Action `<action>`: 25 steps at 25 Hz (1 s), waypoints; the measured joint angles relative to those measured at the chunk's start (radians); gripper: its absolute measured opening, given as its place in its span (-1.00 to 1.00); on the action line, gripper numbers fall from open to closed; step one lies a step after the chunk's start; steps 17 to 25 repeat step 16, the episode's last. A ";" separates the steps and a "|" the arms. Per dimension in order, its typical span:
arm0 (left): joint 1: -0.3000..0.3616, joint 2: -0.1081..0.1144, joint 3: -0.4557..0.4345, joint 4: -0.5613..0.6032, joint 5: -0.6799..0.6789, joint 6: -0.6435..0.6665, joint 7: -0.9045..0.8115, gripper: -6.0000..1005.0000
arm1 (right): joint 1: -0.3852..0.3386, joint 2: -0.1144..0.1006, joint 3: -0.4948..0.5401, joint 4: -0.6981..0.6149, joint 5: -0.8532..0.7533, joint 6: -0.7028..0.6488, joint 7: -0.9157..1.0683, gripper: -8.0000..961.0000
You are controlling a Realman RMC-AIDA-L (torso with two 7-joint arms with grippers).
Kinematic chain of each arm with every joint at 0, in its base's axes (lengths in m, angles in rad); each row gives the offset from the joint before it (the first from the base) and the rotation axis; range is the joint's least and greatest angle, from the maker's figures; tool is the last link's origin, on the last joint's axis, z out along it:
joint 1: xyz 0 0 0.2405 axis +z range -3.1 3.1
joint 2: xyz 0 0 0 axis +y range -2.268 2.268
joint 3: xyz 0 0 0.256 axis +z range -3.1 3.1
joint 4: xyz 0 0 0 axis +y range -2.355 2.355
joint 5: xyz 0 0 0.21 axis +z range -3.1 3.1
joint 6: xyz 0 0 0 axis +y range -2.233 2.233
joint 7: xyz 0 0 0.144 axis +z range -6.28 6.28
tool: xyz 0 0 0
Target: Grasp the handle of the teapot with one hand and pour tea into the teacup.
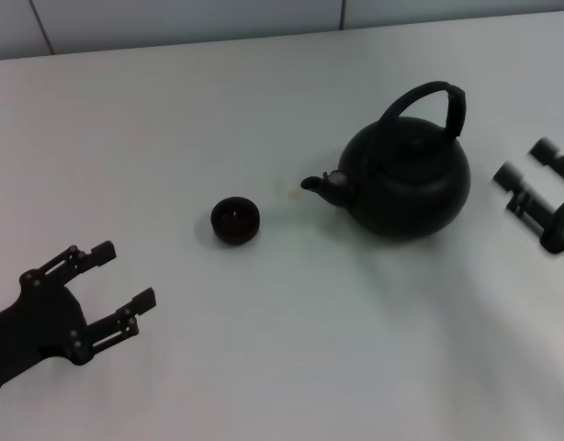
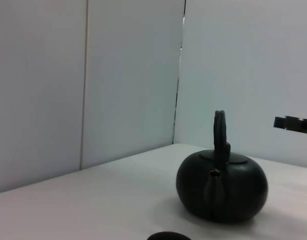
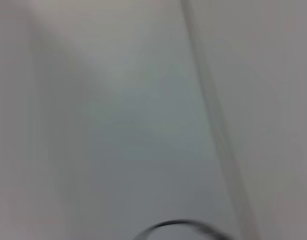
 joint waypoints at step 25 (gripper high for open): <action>-0.132 0.078 0.015 0.250 0.303 0.144 -0.468 0.60 | 0.132 -0.049 -0.045 -0.541 -0.684 -0.120 0.460 0.31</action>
